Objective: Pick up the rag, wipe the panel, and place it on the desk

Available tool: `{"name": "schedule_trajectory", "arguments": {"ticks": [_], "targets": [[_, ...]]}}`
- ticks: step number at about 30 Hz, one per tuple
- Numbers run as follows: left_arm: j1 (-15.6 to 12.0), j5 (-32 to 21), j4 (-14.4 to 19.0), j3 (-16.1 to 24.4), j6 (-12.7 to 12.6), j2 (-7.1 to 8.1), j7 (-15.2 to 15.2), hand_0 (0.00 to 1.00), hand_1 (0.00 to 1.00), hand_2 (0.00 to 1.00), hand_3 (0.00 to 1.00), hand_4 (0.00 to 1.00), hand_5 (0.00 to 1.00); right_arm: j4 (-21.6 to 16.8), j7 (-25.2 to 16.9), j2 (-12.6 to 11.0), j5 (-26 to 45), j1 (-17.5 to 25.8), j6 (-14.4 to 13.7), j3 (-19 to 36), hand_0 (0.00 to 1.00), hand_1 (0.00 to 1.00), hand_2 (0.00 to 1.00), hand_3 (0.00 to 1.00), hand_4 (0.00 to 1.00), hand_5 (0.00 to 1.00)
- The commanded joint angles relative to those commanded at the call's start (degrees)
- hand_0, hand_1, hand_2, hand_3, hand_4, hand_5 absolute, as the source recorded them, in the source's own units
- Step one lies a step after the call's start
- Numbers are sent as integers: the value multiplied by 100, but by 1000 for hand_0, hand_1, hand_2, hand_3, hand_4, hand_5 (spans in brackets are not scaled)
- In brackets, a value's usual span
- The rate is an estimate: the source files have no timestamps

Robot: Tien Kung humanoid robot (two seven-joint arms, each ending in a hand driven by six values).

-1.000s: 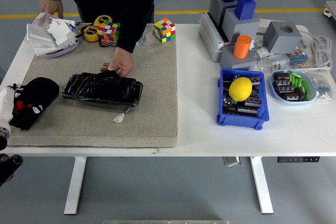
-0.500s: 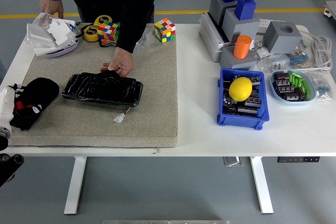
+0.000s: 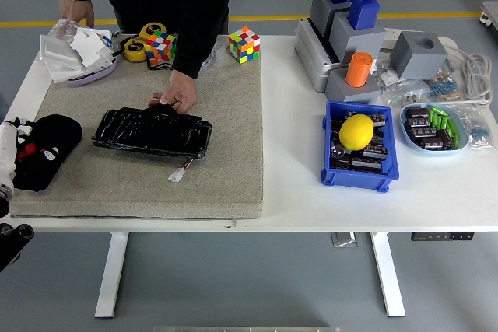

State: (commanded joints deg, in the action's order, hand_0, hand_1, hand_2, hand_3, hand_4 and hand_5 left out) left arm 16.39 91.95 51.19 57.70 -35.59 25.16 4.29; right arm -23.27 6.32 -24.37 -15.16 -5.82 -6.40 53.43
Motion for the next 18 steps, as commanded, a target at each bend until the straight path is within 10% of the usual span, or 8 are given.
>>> {"name": "schedule_trajectory", "arguments": {"ticks": [18], "targets": [[-57,58,46,127,-9,58,-65,170,88,219,627,580,131,3,9,0,-15,24,-8,-12,723,628,674,614,998,605]]}}
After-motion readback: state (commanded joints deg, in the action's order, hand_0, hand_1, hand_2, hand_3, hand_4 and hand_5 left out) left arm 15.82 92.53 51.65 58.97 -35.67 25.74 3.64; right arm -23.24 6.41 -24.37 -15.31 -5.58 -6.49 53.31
